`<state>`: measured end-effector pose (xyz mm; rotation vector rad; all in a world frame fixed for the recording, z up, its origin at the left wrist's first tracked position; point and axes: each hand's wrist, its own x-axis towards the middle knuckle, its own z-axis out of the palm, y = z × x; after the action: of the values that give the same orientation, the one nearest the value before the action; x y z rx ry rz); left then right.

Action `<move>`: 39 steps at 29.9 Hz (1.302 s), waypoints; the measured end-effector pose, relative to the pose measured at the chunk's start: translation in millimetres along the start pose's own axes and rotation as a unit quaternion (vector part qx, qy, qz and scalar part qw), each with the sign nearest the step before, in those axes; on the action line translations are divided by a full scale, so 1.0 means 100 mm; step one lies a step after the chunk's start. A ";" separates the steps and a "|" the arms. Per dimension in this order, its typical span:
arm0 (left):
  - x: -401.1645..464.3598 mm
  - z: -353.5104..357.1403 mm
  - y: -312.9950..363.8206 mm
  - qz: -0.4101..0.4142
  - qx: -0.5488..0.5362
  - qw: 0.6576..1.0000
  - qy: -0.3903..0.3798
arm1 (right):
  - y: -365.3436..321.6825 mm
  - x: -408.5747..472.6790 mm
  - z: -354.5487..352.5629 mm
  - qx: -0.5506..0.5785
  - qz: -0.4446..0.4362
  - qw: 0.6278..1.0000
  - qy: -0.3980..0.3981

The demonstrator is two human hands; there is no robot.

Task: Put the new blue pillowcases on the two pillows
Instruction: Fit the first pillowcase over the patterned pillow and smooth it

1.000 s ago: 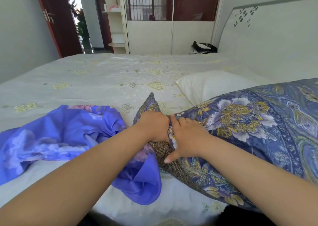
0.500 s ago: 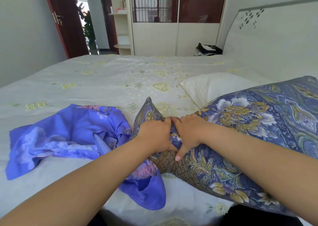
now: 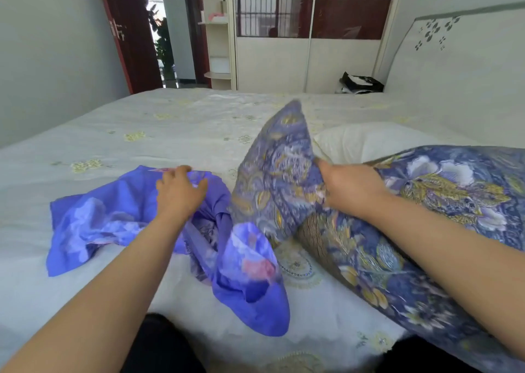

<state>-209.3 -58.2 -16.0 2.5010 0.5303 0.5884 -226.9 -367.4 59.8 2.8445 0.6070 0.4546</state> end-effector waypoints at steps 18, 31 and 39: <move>-0.04 -0.55 -0.31 -0.253 -0.519 0.787 -0.219 | -0.81 0.72 -0.61 0.044 0.076 0.972 0.217; -0.05 -0.90 -0.24 -0.251 -0.552 0.775 -0.178 | -1.36 0.51 -0.03 0.140 0.144 0.973 0.114; 0.38 -1.24 -0.55 -0.289 -0.470 0.828 -0.099 | -1.98 -0.16 0.31 0.056 -0.007 0.969 0.242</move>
<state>-253.1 51.3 60.7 1.3392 0.6624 0.2344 -302.9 -200.4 -23.1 2.8346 0.7498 1.1655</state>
